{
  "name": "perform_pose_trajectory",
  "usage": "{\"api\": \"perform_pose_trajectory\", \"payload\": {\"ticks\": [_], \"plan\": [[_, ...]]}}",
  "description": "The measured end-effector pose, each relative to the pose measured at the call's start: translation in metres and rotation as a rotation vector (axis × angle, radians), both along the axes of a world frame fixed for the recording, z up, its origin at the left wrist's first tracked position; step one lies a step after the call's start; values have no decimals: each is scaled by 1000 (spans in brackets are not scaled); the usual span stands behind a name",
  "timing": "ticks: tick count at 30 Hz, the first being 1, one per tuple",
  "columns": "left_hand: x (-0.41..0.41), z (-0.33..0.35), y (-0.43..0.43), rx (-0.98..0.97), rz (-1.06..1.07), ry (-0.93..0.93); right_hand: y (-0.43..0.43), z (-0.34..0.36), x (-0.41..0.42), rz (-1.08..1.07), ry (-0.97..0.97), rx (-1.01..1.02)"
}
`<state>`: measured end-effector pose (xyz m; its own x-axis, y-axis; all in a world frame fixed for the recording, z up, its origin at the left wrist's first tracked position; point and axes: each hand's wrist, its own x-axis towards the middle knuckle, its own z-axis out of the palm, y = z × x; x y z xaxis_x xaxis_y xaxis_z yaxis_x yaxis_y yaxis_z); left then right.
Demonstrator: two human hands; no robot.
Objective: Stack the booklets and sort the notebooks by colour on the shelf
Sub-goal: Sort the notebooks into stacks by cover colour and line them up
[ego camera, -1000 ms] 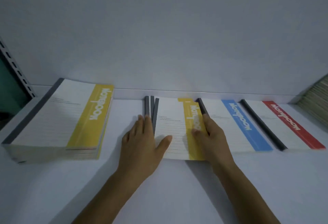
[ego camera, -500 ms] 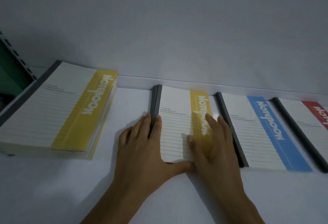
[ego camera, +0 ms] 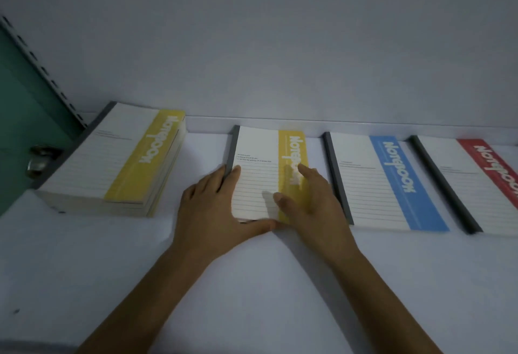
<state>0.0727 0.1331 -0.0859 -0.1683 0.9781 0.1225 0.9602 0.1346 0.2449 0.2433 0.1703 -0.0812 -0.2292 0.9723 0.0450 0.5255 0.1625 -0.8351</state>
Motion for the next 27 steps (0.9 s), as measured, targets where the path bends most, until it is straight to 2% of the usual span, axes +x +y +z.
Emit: {"api": "perform_pose_trajectory", "payload": {"ticks": [4,8,13,17,21,27], "plan": [[-9,2,-17,77,-41,-147,-17,-2,32,180,-170,121],[-2,-7,-40,269,107,-99,-26,-10,38,239,-400,335],[8,-10,-44,270,193,31,-20,-10,37,202,-569,476],[9,-11,-43,197,200,-61,-23,-15,34,190,-538,488],[11,-10,-47,281,182,-204,-21,-17,36,195,-515,510],[10,-11,-46,283,177,-220,-22,-18,39,207,-422,526]]}}
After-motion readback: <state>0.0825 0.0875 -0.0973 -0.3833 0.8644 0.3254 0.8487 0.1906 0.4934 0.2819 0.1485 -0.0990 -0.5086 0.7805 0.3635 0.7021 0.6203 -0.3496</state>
